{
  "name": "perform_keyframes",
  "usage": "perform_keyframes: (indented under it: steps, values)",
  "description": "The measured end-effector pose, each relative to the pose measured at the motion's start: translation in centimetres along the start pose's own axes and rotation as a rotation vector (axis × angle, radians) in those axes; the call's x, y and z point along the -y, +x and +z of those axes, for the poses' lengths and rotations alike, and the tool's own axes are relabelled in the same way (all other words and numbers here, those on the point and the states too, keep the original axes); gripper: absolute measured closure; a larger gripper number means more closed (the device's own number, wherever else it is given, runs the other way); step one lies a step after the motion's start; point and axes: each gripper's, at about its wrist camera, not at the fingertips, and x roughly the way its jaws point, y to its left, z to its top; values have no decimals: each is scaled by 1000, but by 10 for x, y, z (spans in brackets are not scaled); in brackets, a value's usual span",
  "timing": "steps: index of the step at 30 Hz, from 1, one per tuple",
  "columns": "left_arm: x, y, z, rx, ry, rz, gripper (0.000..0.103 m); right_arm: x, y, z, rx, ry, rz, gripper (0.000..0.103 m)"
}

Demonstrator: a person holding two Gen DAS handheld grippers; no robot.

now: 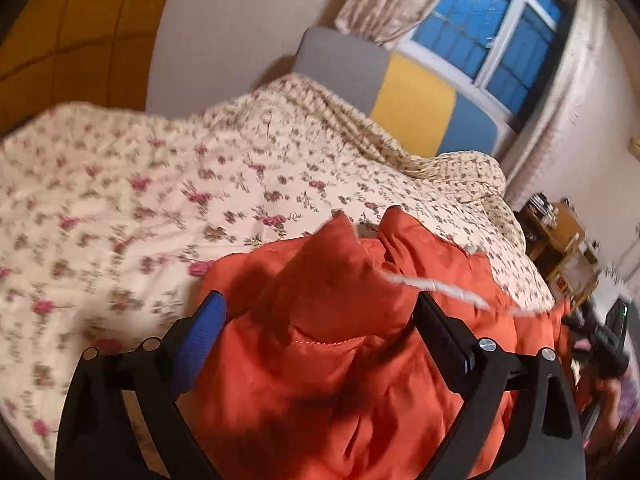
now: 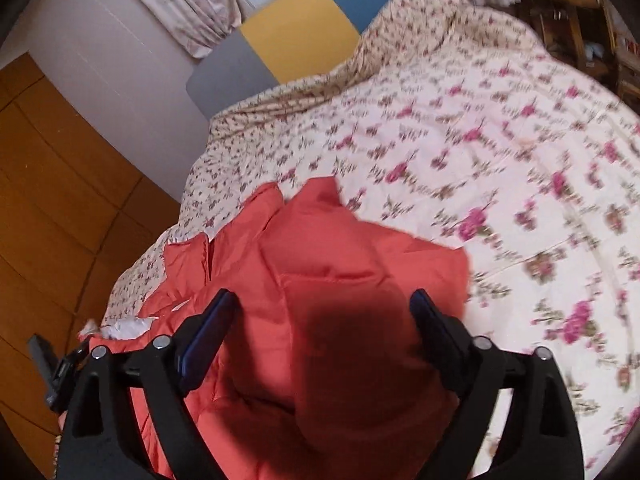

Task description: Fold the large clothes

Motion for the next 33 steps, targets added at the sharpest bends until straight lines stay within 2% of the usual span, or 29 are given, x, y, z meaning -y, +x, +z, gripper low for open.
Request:
perform_keyframes:
  steps: [2, 3, 4, 6, 7, 11, 15, 19, 21, 26, 33]
  values:
    - [1, 15, 0, -40, -55, -54, 20, -4, 0, -6, 5, -20, -14, 59]
    - [4, 18, -3, -43, -50, -64, 35, -5, 0, -6, 10, -30, -11, 65]
    - [8, 18, -7, -42, -39, -57, 51, -6, -3, -8, 20, -45, -11, 76]
    - [16, 18, -17, -46, -10, -75, 76, -10, -12, -12, 43, -78, -10, 83]
    - [19, 14, -19, -31, -1, -83, 80, -14, -16, -13, 57, -94, -12, 85]
    - [26, -16, -15, 115, -4, -70, 85, -27, -34, -1, 133, -104, -3, 87]
    - [26, -41, 12, 258, -41, -47, 86, -41, -44, 22, 207, -94, 14, 87]
    - [40, -44, 42, 362, 7, 4, 86, -55, -39, 50, 259, -116, 3, 87]
    - [43, -41, 53, 385, 27, 25, 86, -58, -34, 62, 273, -116, -1, 87]
    - [53, -8, 71, 415, 60, 138, 86, -59, -1, 83, 277, -122, -61, 87]
    - [53, 50, 80, 366, 53, 255, 86, -48, 66, 89, 230, -162, -199, 87]
